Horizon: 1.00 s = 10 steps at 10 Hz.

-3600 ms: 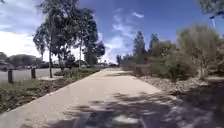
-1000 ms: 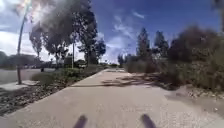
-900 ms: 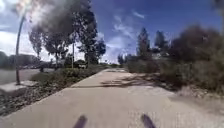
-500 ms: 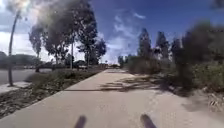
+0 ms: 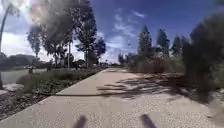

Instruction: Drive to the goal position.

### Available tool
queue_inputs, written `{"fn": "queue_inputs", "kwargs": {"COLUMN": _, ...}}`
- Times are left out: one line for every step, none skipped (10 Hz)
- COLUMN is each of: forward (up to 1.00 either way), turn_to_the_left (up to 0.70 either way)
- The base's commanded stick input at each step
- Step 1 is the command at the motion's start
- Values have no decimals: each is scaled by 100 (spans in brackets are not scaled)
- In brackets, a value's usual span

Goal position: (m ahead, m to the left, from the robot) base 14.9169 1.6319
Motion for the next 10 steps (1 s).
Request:
{"fn": "queue_inputs", "kwargs": {"forward": 100, "turn_to_the_left": 0}}
{"fn": "queue_inputs", "kwargs": {"forward": 100, "turn_to_the_left": 0}}
{"fn": "queue_inputs", "kwargs": {"forward": 100, "turn_to_the_left": 0}}
{"fn": "queue_inputs", "kwargs": {"forward": 100, "turn_to_the_left": 0}}
{"fn": "queue_inputs", "kwargs": {"forward": 100, "turn_to_the_left": 0}}
{"fn": "queue_inputs", "kwargs": {"forward": 100, "turn_to_the_left": 0}}
{"fn": "queue_inputs", "kwargs": {"forward": 100, "turn_to_the_left": -33}}
{"fn": "queue_inputs", "kwargs": {"forward": 100, "turn_to_the_left": -40}}
{"fn": "queue_inputs", "kwargs": {"forward": 100, "turn_to_the_left": -27}}
{"fn": "queue_inputs", "kwargs": {"forward": 100, "turn_to_the_left": 0}}
